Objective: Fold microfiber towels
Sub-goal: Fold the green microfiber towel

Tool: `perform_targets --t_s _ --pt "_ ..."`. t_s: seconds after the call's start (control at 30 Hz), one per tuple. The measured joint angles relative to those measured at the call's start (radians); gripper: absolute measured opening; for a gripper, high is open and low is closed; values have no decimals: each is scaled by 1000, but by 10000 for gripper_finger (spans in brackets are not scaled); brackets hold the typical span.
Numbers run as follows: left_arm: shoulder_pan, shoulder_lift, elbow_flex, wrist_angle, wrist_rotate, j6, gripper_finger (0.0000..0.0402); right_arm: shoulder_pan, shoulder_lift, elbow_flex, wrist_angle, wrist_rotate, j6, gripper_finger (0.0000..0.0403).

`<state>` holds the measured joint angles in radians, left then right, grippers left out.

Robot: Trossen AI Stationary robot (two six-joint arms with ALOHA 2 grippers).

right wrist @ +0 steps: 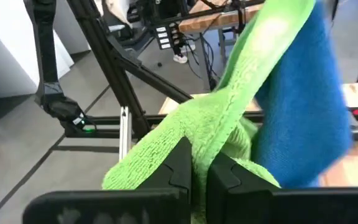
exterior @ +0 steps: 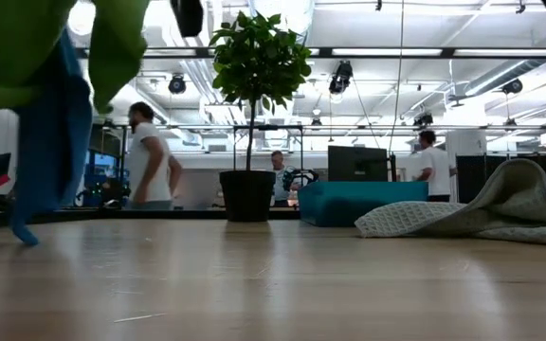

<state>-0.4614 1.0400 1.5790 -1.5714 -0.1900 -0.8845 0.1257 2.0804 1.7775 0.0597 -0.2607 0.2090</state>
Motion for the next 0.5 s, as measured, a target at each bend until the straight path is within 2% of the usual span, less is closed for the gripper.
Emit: perform_targets --t_s 0.33,0.5 --pt "0 0 -28 12 25 35 0 -9 -132 2 -111 43 -4 9" --pt "0 0 -27 24 19 51 0 -14 -196 48 -303 95 -29 9"
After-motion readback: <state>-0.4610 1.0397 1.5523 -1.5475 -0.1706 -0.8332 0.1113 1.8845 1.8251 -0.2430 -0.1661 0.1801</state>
